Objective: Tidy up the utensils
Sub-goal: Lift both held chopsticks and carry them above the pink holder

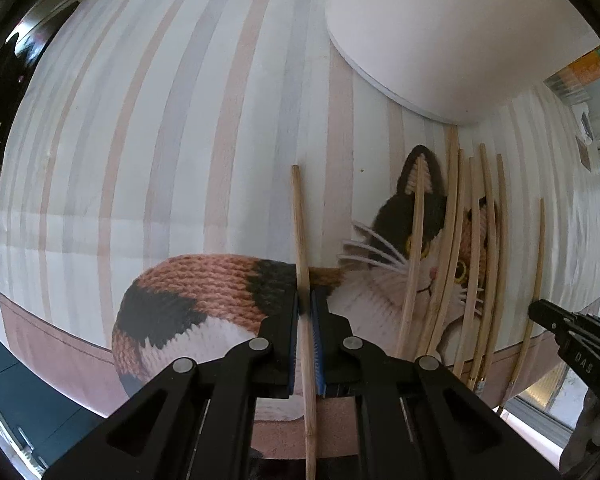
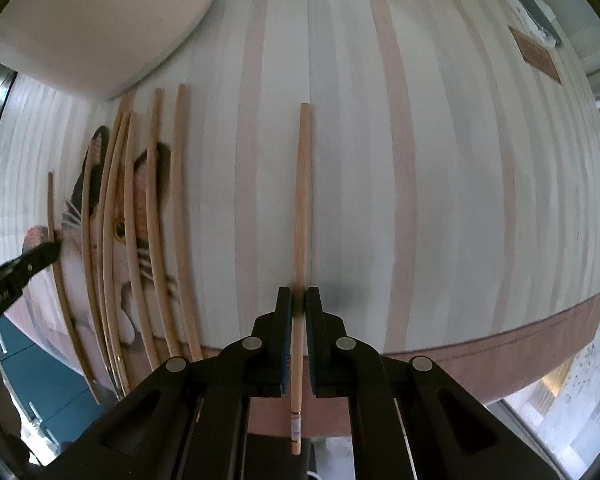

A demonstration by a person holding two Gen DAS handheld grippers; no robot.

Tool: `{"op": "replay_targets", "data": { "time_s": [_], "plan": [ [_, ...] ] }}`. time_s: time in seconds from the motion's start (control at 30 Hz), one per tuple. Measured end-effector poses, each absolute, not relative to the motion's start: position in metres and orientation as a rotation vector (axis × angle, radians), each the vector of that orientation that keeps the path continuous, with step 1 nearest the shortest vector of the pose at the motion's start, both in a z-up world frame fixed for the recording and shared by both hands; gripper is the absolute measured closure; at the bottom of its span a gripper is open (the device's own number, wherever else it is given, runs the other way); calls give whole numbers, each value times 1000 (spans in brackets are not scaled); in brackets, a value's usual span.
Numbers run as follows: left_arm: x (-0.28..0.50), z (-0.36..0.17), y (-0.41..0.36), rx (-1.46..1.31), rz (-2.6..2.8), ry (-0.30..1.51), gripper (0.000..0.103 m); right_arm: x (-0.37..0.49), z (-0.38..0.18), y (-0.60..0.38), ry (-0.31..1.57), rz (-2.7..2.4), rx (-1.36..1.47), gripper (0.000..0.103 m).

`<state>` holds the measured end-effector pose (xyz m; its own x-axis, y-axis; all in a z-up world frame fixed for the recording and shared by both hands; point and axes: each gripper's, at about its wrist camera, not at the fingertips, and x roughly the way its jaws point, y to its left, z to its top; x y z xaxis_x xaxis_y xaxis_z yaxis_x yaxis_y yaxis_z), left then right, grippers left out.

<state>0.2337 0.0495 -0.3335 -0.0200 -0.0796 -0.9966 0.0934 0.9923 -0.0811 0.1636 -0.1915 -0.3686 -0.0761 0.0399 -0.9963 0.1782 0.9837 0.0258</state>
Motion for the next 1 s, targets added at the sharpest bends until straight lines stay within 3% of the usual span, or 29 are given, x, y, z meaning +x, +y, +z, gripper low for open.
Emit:
{"op": "replay_targets", "data": {
  "time_s": [0.63,1.0],
  "plan": [
    [227,-340,18,129,-105,1552,99,166,-367,-190,1629,-151,108,96],
    [224,-258,22,172,-32,1254,99,155,-302,-187,1349,-221,136,96]
  ]
}}
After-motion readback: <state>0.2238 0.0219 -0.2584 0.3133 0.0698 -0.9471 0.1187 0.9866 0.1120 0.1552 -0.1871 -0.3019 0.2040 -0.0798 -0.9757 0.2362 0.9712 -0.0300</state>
